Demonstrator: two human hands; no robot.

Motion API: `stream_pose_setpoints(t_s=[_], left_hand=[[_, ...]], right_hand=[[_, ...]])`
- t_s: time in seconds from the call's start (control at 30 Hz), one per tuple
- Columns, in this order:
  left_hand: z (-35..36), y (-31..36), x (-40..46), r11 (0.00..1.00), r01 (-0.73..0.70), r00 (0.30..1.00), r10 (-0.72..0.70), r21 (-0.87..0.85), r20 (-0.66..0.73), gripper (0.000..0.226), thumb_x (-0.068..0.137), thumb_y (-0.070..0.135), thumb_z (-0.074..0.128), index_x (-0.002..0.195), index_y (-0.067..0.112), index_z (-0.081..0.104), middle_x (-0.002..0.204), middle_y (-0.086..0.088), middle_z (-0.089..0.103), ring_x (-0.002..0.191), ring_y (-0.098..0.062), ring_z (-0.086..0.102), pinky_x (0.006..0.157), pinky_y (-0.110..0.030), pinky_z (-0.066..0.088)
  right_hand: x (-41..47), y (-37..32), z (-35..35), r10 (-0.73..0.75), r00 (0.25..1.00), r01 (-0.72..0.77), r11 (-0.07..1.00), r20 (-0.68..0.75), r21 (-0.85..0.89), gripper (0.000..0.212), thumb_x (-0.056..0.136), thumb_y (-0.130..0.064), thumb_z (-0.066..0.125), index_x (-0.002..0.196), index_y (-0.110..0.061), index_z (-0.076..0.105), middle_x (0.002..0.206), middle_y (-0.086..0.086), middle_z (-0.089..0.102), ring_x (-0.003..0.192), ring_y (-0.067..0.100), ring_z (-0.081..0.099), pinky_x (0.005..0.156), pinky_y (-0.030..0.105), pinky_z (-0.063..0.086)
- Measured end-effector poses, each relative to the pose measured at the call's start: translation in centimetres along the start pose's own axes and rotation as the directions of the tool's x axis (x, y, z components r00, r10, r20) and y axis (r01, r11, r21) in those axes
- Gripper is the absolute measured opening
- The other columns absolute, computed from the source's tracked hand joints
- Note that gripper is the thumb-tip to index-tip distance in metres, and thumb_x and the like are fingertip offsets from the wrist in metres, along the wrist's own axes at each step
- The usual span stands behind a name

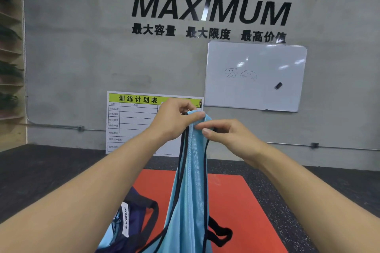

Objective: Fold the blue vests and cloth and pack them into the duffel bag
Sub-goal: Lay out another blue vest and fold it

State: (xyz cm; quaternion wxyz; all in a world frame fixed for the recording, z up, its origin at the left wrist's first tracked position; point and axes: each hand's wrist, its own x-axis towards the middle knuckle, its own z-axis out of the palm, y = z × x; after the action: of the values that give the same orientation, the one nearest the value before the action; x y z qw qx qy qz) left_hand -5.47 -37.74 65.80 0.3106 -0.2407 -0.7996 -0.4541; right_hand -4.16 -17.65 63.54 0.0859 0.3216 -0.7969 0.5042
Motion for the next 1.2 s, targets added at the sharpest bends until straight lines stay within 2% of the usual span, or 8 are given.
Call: stream_pose_setpoints(t_s=[0.1,0.2,0.33,0.47,0.57,0.73,0.93,1.2], left_hand=[[-0.1,-0.2,-0.4,0.999,-0.002,0.998,0.004,-0.038,0.056,0.018,0.088,0.037,0.077,0.084,0.019,0.076,0.085,-0.01,0.073,0.085,-0.032,0.066,0.08,-0.047,0.054],[0.2,-0.2,-1.4,0.99,0.081,0.985,-0.061,-0.116,0.161,0.022,0.088,0.04,0.076,0.097,0.021,0.072,0.092,-0.013,0.073,0.076,-0.019,0.067,0.069,-0.031,0.053],[2.4,-0.8,-2.9,0.975,0.156,0.954,-0.106,-0.159,0.281,0.031,0.09,0.014,0.074,0.118,0.017,0.063,0.099,-0.003,0.074,0.078,-0.012,0.073,0.063,-0.02,0.052],[4.0,-1.8,-3.5,0.972,0.19,0.942,-0.139,-0.141,0.306,0.022,0.089,0.005,0.066,0.108,0.016,0.069,0.097,-0.006,0.076,0.09,-0.019,0.072,0.084,-0.037,0.059],[4.4,-2.4,-3.8,0.973,0.216,0.919,-0.174,-0.082,0.353,0.006,0.091,0.012,0.068,0.092,0.007,0.066,0.077,-0.002,0.062,0.067,-0.01,0.058,0.07,-0.034,0.052],[4.8,-2.6,-4.5,0.933,0.332,0.842,-0.226,-0.141,0.49,0.008,0.093,0.004,0.059,0.099,0.006,0.054,0.08,-0.007,0.058,0.06,-0.015,0.048,0.053,-0.02,0.041],[5.4,-4.1,-4.4,0.975,0.216,0.866,-0.219,0.059,0.451,0.013,0.079,0.009,0.057,0.091,0.012,0.06,0.079,-0.01,0.066,0.065,-0.02,0.052,0.063,-0.035,0.046],[5.3,-6.0,-4.5,0.915,0.118,0.902,-0.262,0.386,0.344,0.013,0.074,0.009,0.057,0.08,0.021,0.057,0.076,0.002,0.063,0.071,-0.022,0.059,0.066,-0.038,0.052]], right_hand=[[0.3,0.4,-0.4,0.018,0.999,-0.016,0.998,-0.035,0.066,0.023,0.102,-0.02,0.062,0.119,-0.026,0.075,0.118,-0.012,0.074,0.113,-0.003,0.064,0.098,0.02,0.044],[0.7,0.2,-0.7,-0.004,0.996,0.015,0.993,-0.089,0.118,0.02,0.1,-0.014,0.064,0.114,-0.02,0.077,0.114,-0.006,0.076,0.11,0.006,0.068,0.095,0.022,0.05],[1.2,-0.4,-1.4,-0.01,0.981,0.027,0.996,-0.193,0.085,0.015,0.093,-0.01,0.072,0.1,-0.021,0.079,0.102,-0.005,0.078,0.097,0.008,0.072,0.094,0.029,0.056],[1.0,-0.5,-2.7,0.007,0.967,-0.009,1.0,-0.256,-0.008,0.019,0.092,-0.003,0.072,0.101,-0.019,0.079,0.099,-0.001,0.077,0.086,0.007,0.072,0.08,0.023,0.06],[0.6,-0.3,-4.2,0.026,0.95,-0.044,0.998,-0.312,-0.048,0.019,0.093,-0.003,0.07,0.105,-0.016,0.079,0.103,0.0,0.074,0.081,0.003,0.072,0.073,0.02,0.059],[0.4,0.3,-6.7,0.046,0.924,-0.08,0.994,-0.379,-0.076,0.018,0.093,-0.005,0.071,0.102,-0.019,0.079,0.105,-0.002,0.075,0.077,-0.001,0.07,0.068,0.016,0.056],[0.6,0.2,-9.0,0.055,0.891,-0.095,0.993,-0.45,-0.066,0.019,0.092,-0.003,0.072,0.102,-0.018,0.079,0.111,0.0,0.074,0.097,0.013,0.071,0.073,0.021,0.058],[0.2,-1.5,-12.3,0.034,0.852,-0.097,0.991,-0.522,-0.094,0.02,0.092,-0.001,0.07,0.108,-0.011,0.077,0.108,0.002,0.073,0.078,0.0,0.068,0.065,0.014,0.056]])
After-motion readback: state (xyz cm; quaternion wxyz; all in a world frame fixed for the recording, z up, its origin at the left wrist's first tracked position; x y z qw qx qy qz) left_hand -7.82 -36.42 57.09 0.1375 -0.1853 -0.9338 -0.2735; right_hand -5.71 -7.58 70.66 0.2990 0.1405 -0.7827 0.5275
